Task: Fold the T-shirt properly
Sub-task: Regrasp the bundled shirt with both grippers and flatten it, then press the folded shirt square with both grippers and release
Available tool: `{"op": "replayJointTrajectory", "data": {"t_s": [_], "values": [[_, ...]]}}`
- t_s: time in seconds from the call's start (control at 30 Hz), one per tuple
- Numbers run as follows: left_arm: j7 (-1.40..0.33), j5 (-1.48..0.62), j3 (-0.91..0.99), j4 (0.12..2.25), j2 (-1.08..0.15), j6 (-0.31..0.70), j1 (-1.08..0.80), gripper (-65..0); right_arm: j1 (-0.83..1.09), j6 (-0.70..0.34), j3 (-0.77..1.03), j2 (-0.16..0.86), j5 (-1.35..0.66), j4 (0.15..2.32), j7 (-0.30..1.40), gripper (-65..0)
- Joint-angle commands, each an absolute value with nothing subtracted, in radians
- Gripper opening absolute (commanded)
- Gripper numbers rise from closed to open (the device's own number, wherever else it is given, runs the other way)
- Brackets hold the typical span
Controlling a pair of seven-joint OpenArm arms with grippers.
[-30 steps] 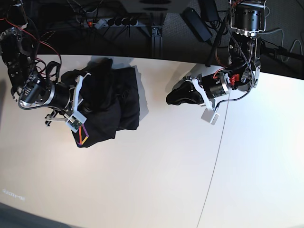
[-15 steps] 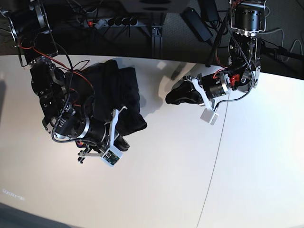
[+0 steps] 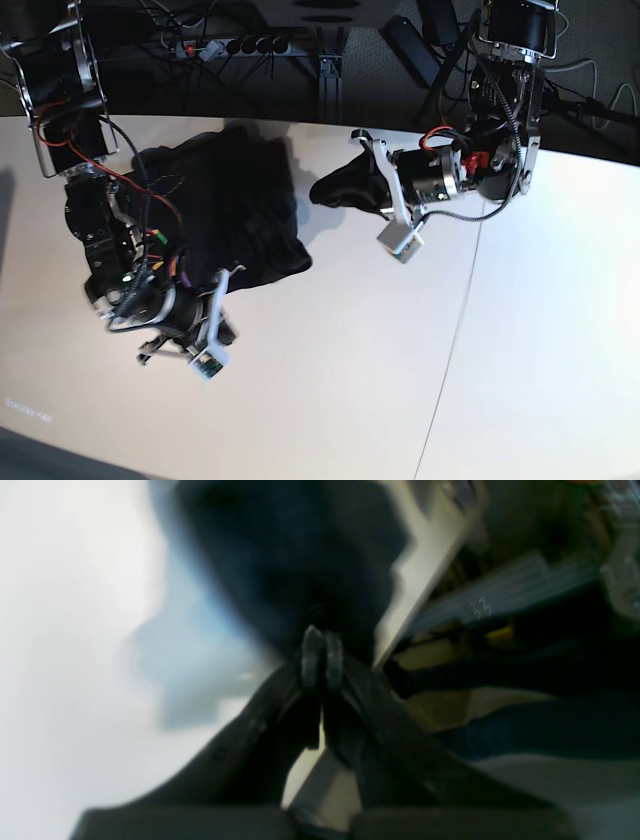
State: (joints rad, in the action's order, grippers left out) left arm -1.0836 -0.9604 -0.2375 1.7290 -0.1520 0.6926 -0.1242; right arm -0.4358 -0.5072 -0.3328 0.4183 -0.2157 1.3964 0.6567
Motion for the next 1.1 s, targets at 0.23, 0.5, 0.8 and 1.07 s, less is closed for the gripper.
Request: {"op": "replayJointTrajectory", "data": {"t_s": [0.23, 0.5, 0.8, 1.07], "values": [[-0.914, -0.677, -0.495, 1.746, -0.038, 0.698, -0.116, -65.0, -0.601, -0.539, -0.326, 0.407, -0.221, 1.211, 0.625, -65.0], [-0.767, -0.477, -0.557, 1.6, 0.038, 0.698, -0.068, -65.0, -0.636, -0.543, -0.438, 0.382, -0.209, 1.15, 0.652, -65.0], [-0.66, -0.29, -0.555, 1.422, 0.024, 0.698, 0.038, -65.0, -0.636, -0.542, -0.566, 0.455, -0.234, 1.133, 0.747, -65.0], [-0.474, -0.133, -0.548, 1.265, -0.054, 0.698, 0.182, -65.0, -0.569, -0.542, -0.566, 0.629, -0.462, 1.188, 0.83, -65.0]]}}
